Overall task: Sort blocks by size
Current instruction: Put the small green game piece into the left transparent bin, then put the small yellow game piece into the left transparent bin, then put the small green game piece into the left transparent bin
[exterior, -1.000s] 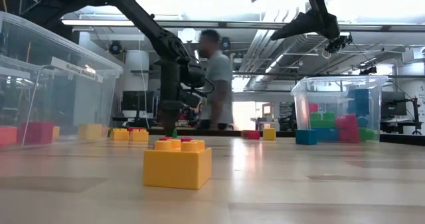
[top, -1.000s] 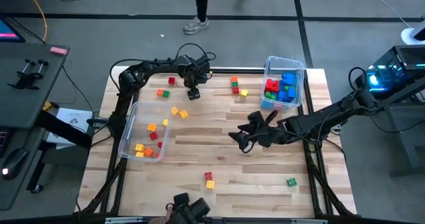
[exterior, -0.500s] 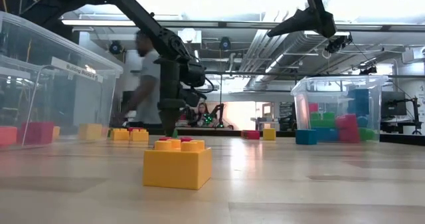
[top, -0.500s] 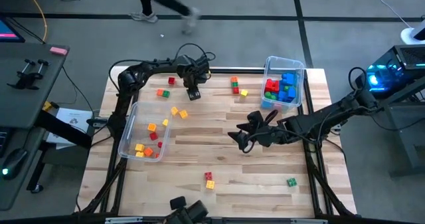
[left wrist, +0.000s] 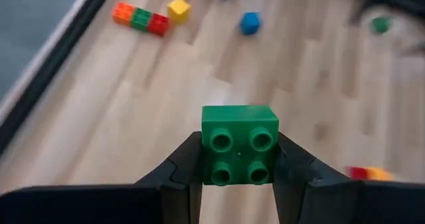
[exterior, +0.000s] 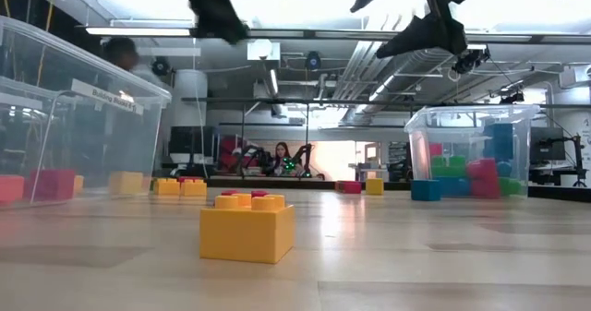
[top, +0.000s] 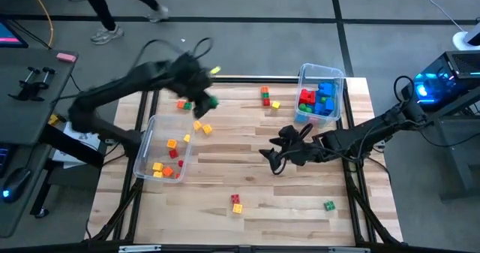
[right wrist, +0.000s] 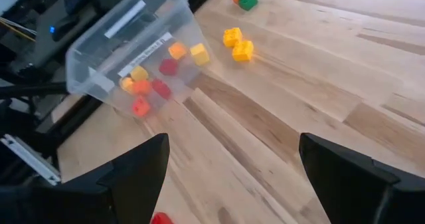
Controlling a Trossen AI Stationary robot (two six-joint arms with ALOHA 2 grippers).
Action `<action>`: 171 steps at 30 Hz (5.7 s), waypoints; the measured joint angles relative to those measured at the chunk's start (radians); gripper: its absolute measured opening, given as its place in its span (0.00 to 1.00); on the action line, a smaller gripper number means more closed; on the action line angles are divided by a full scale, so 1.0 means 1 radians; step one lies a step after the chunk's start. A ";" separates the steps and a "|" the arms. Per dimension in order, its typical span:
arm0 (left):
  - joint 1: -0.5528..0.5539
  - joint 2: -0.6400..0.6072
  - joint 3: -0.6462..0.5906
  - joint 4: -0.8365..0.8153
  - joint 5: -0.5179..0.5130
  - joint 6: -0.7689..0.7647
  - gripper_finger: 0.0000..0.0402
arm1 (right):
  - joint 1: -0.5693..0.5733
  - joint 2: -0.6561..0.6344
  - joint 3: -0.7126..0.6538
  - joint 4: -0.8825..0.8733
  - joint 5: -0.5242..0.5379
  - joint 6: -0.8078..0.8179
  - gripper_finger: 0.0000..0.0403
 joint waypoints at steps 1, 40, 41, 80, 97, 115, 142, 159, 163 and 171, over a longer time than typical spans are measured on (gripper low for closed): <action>-0.044 -0.063 -0.030 -0.003 -0.018 -0.058 0.24 | 0.000 0.000 0.000 -0.014 0.000 0.000 0.82; -0.221 -0.067 -0.009 -0.195 -0.191 -0.329 0.75 | 0.000 0.000 0.000 -0.048 -0.016 0.030 0.82; -0.192 0.007 0.045 -0.233 -0.196 -0.275 0.74 | 0.000 0.000 0.000 -0.048 -0.016 0.035 0.82; -0.128 0.499 -0.290 0.047 -0.303 -0.185 0.71 | -0.005 0.000 0.000 -0.050 0.001 0.051 0.82; -0.124 0.496 -0.309 0.129 -0.294 -0.212 0.33 | -0.011 0.000 0.000 -0.048 0.011 0.056 0.82; -0.281 -0.103 -0.122 -0.034 -0.305 -0.351 0.26 | -0.018 0.000 0.000 -0.044 0.031 0.025 0.82; -0.660 -0.251 -0.251 -0.561 -0.318 -0.954 0.72 | -0.018 0.000 0.000 -0.044 -0.004 -0.023 0.82; 0.064 0.086 0.072 -0.390 -0.460 -0.112 0.85 | -0.031 0.000 0.000 0.048 -0.037 -0.019 0.82; 0.307 0.245 0.010 -0.380 -0.372 0.070 0.86 | -0.031 0.000 0.000 0.071 -0.037 -0.019 0.82; 0.390 0.308 -0.212 -0.112 -0.343 0.386 0.84 | -0.031 0.000 0.000 0.071 -0.001 0.020 0.82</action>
